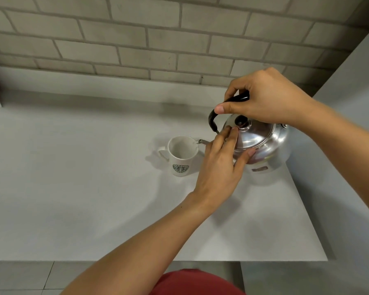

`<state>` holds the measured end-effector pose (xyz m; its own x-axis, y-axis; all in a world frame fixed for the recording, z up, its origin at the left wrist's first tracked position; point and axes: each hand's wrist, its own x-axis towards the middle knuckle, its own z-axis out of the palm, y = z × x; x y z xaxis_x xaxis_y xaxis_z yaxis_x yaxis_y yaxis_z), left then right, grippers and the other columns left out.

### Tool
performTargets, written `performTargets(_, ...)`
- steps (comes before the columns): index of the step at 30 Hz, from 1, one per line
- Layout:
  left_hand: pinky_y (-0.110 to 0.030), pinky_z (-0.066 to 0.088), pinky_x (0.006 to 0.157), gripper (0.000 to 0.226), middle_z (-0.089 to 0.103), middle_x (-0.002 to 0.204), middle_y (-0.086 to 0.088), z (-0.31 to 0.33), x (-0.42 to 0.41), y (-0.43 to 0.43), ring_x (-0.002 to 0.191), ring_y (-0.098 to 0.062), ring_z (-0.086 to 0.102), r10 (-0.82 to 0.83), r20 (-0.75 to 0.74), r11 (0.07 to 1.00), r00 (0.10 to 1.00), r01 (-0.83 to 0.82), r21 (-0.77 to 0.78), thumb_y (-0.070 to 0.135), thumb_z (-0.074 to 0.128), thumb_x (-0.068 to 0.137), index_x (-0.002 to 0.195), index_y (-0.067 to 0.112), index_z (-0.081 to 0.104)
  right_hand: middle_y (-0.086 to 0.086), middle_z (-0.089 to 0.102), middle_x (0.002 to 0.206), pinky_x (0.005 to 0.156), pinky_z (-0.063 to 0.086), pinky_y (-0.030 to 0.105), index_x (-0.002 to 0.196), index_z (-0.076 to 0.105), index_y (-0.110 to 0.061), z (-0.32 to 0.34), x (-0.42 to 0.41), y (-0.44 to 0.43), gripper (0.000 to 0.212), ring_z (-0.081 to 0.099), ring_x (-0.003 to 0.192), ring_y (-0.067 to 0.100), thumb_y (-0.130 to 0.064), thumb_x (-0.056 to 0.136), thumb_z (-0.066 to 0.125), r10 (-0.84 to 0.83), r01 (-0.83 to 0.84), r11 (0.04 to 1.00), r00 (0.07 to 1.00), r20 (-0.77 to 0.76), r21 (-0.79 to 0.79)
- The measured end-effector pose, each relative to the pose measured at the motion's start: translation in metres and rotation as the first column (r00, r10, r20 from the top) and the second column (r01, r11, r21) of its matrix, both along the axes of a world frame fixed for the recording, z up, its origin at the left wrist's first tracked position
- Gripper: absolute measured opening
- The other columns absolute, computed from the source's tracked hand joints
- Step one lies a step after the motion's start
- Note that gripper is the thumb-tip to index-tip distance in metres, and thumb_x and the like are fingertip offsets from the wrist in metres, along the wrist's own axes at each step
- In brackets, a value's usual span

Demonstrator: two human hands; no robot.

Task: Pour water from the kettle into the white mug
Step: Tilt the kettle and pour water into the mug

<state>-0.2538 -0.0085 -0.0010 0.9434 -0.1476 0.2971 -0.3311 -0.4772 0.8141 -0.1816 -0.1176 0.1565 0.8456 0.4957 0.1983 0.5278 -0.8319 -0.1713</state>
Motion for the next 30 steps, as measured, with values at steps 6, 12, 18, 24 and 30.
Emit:
performTargets(6, -0.030, 0.033, 0.119, 0.061, 0.036, 0.162, -0.001, 0.002, -0.002, 0.000, 0.147, -0.025, 0.039, -0.013, -0.014, 0.997, 1.000, 0.011, -0.082, 0.047, 0.050, 0.106, 0.159, 0.021, 0.035, 0.006, 0.076, 0.077, 0.074, 0.058, 0.044, 0.094, 0.079, -0.021, 0.008, 0.000, 0.009, 0.056, 0.072, 0.077, 0.023, -0.074, 0.082, 0.064, 0.046, -0.046, 0.997, 0.999, 0.001, -0.057)
performTargets(12, -0.025, 0.029, 0.119, 0.061, 0.036, 0.162, -0.001, 0.004, -0.003, 0.000, 0.149, -0.020, 0.037, -0.004, -0.017, 0.992, 1.000, 0.002, -0.127, 0.046, 0.052, 0.105, 0.159, 0.021, 0.036, 0.001, 0.076, 0.080, 0.067, 0.049, 0.030, 0.094, 0.081, -0.020, 0.014, -0.001, 0.016, 0.051, 0.069, 0.077, 0.020, -0.069, 0.083, 0.068, 0.075, -0.073, 0.994, 0.997, 0.018, -0.082)
performTargets(18, -0.040, 0.036, 0.122, 0.061, 0.036, 0.162, -0.003, 0.004, -0.005, -0.004, 0.150, -0.021, 0.037, -0.016, -0.027, 0.986, 1.000, 0.011, -0.168, 0.047, 0.052, 0.105, 0.158, 0.019, 0.038, -0.002, 0.075, 0.079, 0.070, 0.055, 0.037, 0.094, 0.081, -0.022, 0.017, -0.004, 0.018, 0.055, 0.069, 0.077, 0.018, -0.073, 0.078, 0.064, 0.064, -0.065, 0.993, 0.998, -0.010, -0.101)
performTargets(24, -0.042, 0.040, 0.119, 0.061, 0.038, 0.161, 0.000, 0.004, -0.006, -0.008, 0.148, -0.020, 0.040, -0.018, -0.021, 0.979, 1.000, 0.013, -0.203, 0.047, 0.054, 0.104, 0.157, 0.020, 0.039, -0.002, 0.076, 0.080, 0.071, 0.055, 0.038, 0.093, 0.083, -0.022, 0.019, -0.006, 0.017, 0.052, 0.068, 0.076, 0.017, -0.070, 0.081, 0.066, 0.066, -0.065, 0.991, 0.998, 0.003, -0.120)
performTargets(30, -0.045, 0.045, 0.114, 0.061, 0.039, 0.161, 0.001, 0.001, -0.005, -0.008, 0.146, -0.021, 0.043, -0.023, -0.012, 0.973, 1.000, 0.019, -0.231, 0.048, 0.055, 0.104, 0.156, 0.019, 0.041, -0.005, 0.078, 0.084, 0.071, 0.051, 0.035, 0.094, 0.084, -0.022, 0.018, -0.007, 0.018, 0.045, 0.067, 0.077, 0.018, -0.064, 0.084, 0.069, 0.058, -0.055, 0.991, 0.998, 0.024, -0.120)
